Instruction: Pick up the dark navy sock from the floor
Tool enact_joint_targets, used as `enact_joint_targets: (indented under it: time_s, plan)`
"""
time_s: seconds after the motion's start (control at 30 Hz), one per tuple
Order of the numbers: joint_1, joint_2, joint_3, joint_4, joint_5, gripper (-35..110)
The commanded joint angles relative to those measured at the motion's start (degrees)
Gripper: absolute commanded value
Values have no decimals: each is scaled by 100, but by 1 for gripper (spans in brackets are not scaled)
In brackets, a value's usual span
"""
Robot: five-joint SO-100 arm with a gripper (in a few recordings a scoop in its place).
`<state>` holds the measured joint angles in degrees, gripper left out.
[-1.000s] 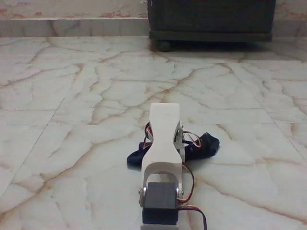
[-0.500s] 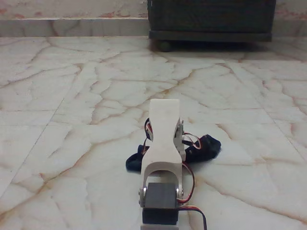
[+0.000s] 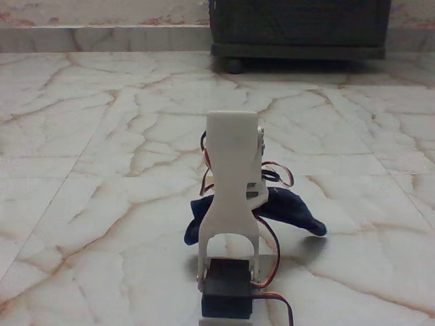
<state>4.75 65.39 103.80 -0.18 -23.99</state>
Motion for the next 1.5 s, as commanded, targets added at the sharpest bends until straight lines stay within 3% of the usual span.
enact_joint_targets:
  time_s: [0.0, 0.33, 0.7, 0.83, 1.07, 1.27, 1.47]
  plan:
    - [70, 747, 466, -237, -220, 0]
    - [272, 3261, 3243, -1512, -1318, 0]
    - [316, 5643, 4588, -1617, -2162, 0]
    - [237, 6812, 5616, -1635, -2953, 0]
    - [229, 7339, 6609, -2575, -4570, 0]
    - [229, 7427, 7277, -3964, -5643, 0]
    - [158, 7427, 7277, -4069, -6732, 0]
